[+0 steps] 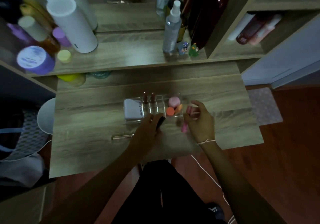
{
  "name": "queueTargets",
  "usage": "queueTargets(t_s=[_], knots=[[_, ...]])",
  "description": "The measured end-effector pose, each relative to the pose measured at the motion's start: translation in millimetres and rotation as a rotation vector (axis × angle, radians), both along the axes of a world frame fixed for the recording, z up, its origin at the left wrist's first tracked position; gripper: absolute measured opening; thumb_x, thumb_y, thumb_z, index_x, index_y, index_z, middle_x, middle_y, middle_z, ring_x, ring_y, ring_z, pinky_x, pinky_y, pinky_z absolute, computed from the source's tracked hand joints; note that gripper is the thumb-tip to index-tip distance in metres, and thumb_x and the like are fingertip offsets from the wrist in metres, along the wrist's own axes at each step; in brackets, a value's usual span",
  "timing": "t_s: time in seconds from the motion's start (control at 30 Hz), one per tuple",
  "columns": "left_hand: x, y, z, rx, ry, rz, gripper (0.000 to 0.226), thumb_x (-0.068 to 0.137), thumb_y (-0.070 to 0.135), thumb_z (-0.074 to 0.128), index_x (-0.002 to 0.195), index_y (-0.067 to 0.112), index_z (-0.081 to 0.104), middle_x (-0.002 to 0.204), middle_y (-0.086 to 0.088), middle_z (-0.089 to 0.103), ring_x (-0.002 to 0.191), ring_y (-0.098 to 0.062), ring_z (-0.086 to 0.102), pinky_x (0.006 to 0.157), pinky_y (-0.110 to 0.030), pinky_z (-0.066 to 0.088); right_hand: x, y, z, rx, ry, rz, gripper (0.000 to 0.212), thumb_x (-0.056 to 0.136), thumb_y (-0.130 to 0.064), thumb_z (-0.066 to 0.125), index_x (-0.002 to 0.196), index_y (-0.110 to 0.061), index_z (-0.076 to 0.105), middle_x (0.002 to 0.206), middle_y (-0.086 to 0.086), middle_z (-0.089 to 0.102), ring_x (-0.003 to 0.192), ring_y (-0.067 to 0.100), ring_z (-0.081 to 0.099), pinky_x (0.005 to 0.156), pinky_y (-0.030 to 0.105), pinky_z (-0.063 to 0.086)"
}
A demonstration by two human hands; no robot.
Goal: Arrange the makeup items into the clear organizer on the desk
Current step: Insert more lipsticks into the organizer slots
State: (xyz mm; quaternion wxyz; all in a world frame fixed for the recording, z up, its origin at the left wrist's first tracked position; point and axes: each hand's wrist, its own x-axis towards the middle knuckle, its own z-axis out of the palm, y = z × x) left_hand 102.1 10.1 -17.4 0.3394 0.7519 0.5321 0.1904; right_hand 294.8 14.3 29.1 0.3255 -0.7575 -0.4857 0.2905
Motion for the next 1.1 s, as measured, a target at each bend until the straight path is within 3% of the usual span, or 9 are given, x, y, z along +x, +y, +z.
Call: queueTargets(t_s=[0.1,0.2,0.3,0.4,0.5,0.63,0.73,0.93,1.1], knots=[[-12.0,9.4,11.6,0.02,-0.158,0.137,0.044,0.085,0.011,0.061,0.121,0.027,0.042,0.109,0.005,0.045,0.089,-0.011,0.05,0.07,-0.02,0.043,-11.2,16.2,18.7,0.122,0.066,0.05,0.037,0.073,-0.011,0.078,0.107,-0.02,0.066,0.083,-0.012,0.064,0.072,-0.011,0.059,0.069,0.0,0.043],[-19.4,22.3,19.5,0.086,-0.263,0.276,0.038,0.085,0.013,0.063,0.117,0.026,0.046,0.108,0.03,0.042,0.087,-0.004,0.055,0.072,-0.019,0.05,-25.6,36.6,25.9,0.19,0.113,0.112,0.032,0.071,-0.009,0.079,0.098,-0.023,0.068,0.082,-0.015,0.066,0.076,-0.013,0.061,0.071,0.001,0.045],[-21.7,36.0,17.9,0.072,-0.219,0.39,0.032,0.087,0.025,0.062,0.115,0.033,0.047,0.111,0.013,0.049,0.087,-0.004,0.057,0.069,-0.005,0.043,-37.9,53.9,23.8,0.219,0.08,0.184,0.029,0.069,-0.007,0.079,0.09,-0.024,0.067,0.083,-0.008,0.068,0.076,-0.006,0.061,0.072,0.003,0.045],[-23.9,45.1,12.6,-0.021,-0.181,0.443,0.027,0.088,0.038,0.057,0.112,0.043,0.047,0.112,0.002,0.052,0.085,0.0,0.056,0.068,-0.007,0.04,-46.8,66.2,15.5,0.2,0.006,0.255,0.026,0.069,-0.007,0.078,0.087,-0.021,0.066,0.083,-0.002,0.069,0.075,0.006,0.063,0.07,0.005,0.044],[-25.9,46.3,8.3,-0.001,-0.184,0.406,0.019,0.086,0.037,0.055,0.104,0.042,0.053,0.109,0.005,0.053,0.089,-0.006,0.057,0.074,-0.019,0.047,-51.3,73.8,8.6,0.182,-0.079,0.318,0.026,0.069,-0.005,0.079,0.089,-0.016,0.066,0.085,0.001,0.069,0.076,0.008,0.062,0.072,0.009,0.045],[-27.6,44.0,5.2,0.016,-0.218,0.402,0.025,0.086,0.02,0.064,0.102,0.037,0.055,0.1,0.027,0.047,0.088,-0.002,0.057,0.076,-0.02,0.05,-52.4,77.4,3.3,0.139,-0.164,0.409,0.023,0.073,-0.002,0.076,0.09,-0.013,0.065,0.09,0.005,0.067,0.079,0.01,0.059,0.074,0.02,0.047],[-29.0,42.9,5.9,0.083,-0.226,0.352,0.024,0.088,0.013,0.062,0.102,0.031,0.056,0.1,0.018,0.047,0.09,-0.008,0.058,0.076,-0.023,0.052,-52.1,78.8,-1.1,0.101,-0.205,0.445,0.024,0.073,-0.001,0.073,0.091,-0.014,0.064,0.092,0.006,0.066,0.08,0.014,0.059,0.074,0.021,0.044],[-28.8,42.5,8.4,0.091,-0.19,0.322,0.022,0.088,0.008,0.06,0.104,0.023,0.057,0.09,0.029,0.043,0.08,0.012,0.054,0.068,-0.006,0.042,-54.3,80.9,-6.9,0.055,-0.283,0.502,0.022,0.073,-0.005,0.073,0.089,-0.016,0.063,0.09,0.005,0.066,0.084,0.02,0.061,0.08,0.039,0.052],[-28.8,47.5,7.1,0.111,-0.06,0.314,0.018,0.085,0.007,0.062,0.1,0.016,0.062,0.088,0.007,0.049,0.081,-0.015,0.055,0.068,-0.037,0.053,-55.9,80.5,-8.0,0.07,-0.376,0.506,0.023,0.07,-0.008,0.076,0.087,-0.017,0.064,0.084,0.002,0.067,0.083,0.022,0.061,0.094,0.044,0.044]])
